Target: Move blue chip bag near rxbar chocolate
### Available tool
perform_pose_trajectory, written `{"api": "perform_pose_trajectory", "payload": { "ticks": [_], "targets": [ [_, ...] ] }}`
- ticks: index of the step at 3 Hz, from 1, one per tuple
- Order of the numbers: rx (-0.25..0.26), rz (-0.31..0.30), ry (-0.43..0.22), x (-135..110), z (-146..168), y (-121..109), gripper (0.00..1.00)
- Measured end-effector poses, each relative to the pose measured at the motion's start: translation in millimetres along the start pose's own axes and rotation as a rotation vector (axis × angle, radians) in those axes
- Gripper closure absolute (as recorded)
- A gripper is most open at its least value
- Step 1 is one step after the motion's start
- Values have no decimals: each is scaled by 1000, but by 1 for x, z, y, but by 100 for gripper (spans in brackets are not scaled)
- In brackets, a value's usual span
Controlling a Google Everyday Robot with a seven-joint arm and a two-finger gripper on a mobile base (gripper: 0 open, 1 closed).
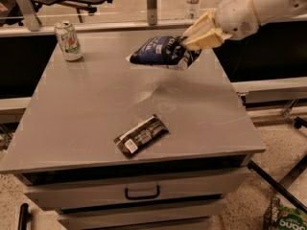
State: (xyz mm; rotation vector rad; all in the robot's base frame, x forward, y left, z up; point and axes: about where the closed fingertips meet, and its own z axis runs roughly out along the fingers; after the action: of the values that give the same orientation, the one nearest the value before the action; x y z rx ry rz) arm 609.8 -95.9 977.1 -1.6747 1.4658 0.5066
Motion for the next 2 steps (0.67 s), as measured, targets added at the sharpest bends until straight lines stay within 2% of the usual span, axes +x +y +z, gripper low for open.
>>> {"api": "perform_pose_trajectory", "payload": {
  "ticks": [2],
  "targets": [
    [7,-17,-52,9,13,47,100]
  ]
}}
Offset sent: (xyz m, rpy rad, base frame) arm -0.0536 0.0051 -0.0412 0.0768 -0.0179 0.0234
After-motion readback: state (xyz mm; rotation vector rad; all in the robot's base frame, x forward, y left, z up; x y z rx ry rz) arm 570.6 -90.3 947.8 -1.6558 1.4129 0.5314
